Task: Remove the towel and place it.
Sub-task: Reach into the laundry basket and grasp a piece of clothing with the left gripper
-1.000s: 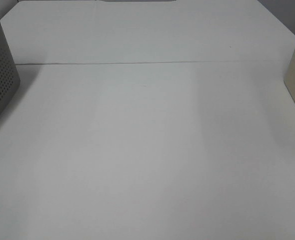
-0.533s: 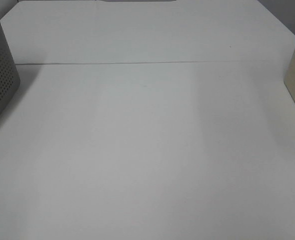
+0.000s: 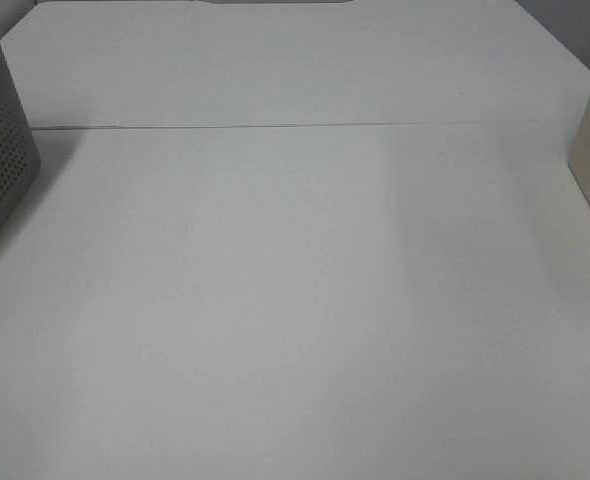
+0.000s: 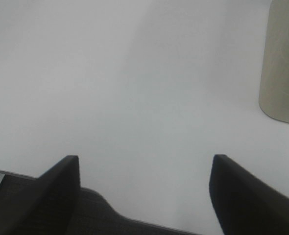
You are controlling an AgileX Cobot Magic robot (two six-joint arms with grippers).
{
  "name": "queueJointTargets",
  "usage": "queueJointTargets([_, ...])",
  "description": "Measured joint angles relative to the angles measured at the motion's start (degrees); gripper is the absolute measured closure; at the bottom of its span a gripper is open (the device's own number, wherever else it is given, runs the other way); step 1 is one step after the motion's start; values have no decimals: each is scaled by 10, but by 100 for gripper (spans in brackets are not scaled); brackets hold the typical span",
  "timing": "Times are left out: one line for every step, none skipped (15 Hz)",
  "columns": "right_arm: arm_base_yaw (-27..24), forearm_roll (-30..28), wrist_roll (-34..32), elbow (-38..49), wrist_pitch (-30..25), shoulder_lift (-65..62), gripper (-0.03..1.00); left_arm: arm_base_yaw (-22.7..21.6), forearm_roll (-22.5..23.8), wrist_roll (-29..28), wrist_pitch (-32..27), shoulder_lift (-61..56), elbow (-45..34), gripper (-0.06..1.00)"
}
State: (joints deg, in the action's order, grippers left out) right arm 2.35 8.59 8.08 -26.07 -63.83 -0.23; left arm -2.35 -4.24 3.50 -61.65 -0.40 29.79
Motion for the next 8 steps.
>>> queueJointTargets([0,0,0,0,0,0,25,0,0,0,0,0,0,-5])
queueJointTargets([0,0,0,0,0,0,25,0,0,0,0,0,0,-5])
queueJointTargets([0,0,0,0,0,0,25,0,0,0,0,0,0,-5])
queueJointTargets([0,0,0,0,0,0,25,0,0,0,0,0,0,-5])
queueJointTargets([0,0,0,0,0,0,25,0,0,0,0,0,0,-5])
queueJointTargets([0,0,0,0,0,0,25,0,0,0,0,0,0,-5])
queueJointTargets([0,0,0,0,0,0,25,0,0,0,0,0,0,-5])
queueJointTargets([0,0,0,0,0,0,25,0,0,0,0,0,0,-4])
